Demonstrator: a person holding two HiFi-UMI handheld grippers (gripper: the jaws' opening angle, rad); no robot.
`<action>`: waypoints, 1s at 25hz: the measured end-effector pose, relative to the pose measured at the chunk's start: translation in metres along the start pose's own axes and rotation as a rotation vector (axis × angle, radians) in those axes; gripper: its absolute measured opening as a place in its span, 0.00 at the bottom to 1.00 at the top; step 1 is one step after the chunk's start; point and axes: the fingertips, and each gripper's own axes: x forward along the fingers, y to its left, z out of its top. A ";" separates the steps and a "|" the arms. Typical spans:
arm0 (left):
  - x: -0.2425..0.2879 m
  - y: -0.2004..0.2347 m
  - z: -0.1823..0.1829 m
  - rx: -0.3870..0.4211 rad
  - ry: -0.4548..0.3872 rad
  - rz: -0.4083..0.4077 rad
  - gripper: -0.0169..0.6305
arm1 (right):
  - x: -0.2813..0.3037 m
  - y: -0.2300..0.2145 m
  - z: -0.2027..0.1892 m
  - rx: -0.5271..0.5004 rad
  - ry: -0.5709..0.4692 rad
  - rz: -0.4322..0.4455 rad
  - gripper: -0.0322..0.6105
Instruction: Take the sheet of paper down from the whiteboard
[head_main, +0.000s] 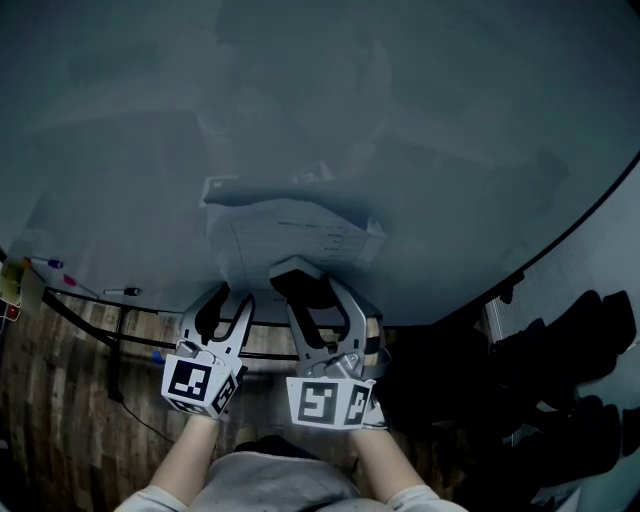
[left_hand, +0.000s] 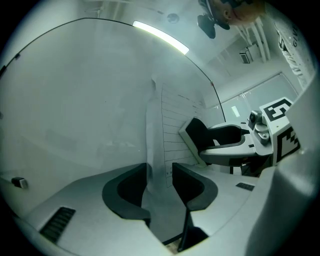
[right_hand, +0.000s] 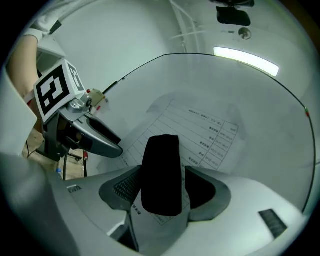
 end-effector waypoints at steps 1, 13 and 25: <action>0.000 0.000 0.001 -0.001 0.000 0.002 0.27 | 0.001 0.000 0.000 -0.018 0.009 -0.002 0.45; -0.001 0.002 0.003 -0.059 -0.025 -0.004 0.27 | 0.008 0.003 0.001 -0.135 0.059 -0.021 0.45; 0.001 -0.002 0.003 -0.092 -0.020 0.018 0.10 | 0.007 0.002 0.002 -0.139 0.065 -0.035 0.45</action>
